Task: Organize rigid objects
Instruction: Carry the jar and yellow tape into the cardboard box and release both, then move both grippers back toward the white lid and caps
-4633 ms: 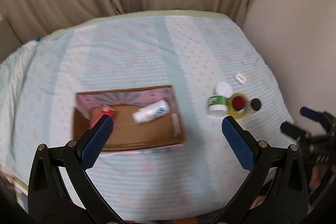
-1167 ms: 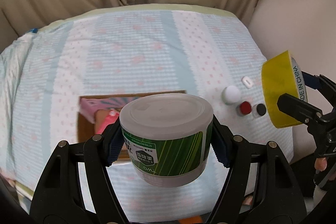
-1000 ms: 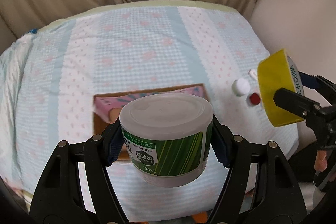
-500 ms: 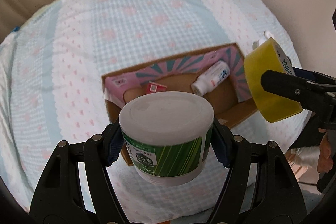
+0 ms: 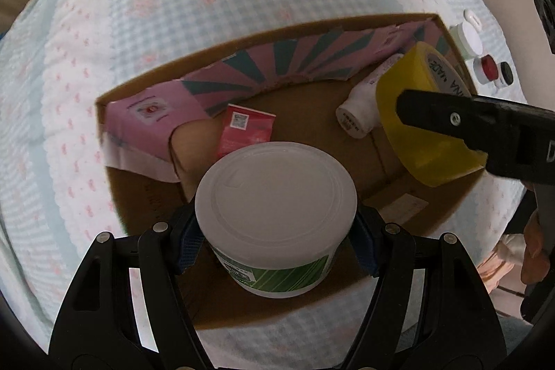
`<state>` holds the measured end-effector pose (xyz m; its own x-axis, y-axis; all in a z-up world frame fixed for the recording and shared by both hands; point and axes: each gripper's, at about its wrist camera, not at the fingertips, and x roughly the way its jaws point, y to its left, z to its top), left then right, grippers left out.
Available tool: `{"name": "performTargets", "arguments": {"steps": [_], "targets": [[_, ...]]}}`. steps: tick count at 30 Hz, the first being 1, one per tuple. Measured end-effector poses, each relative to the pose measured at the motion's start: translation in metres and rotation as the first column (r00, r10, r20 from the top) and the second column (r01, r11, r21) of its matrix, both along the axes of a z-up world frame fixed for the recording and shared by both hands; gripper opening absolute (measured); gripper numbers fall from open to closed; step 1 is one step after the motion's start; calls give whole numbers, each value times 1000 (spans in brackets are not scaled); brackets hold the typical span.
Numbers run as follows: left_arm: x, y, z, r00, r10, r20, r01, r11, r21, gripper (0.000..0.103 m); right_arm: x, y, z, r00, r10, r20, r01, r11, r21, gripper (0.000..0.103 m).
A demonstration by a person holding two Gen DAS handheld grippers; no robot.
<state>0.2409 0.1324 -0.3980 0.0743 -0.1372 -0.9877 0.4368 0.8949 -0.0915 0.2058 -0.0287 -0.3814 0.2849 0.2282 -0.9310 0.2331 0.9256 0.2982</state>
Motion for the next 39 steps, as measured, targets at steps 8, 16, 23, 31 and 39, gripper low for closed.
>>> {"name": "performTargets", "arguments": {"steps": [8,16,23,31,39], "targets": [[-2,-16,2,996,-75,44,75,997,1,95,0,-9,-21,996,-84,-15,85,995,57,96],[-10,-10,10,996,-74,56,75,997,-9,103,-7,-15,-18,994,-108,-10,108,992,62,103],[-20,11,25,997,-14,73,16,1000,-17,103,-21,-11,-7,997,-82,4,82,995,52,103],[-36,24,62,989,25,147,-21,999,-26,103,-37,-5,20,997,-54,50,55,999,-2,103],[-73,38,109,973,55,226,-47,998,-38,103,-69,4,70,989,-2,149,13,997,-76,103]]}}
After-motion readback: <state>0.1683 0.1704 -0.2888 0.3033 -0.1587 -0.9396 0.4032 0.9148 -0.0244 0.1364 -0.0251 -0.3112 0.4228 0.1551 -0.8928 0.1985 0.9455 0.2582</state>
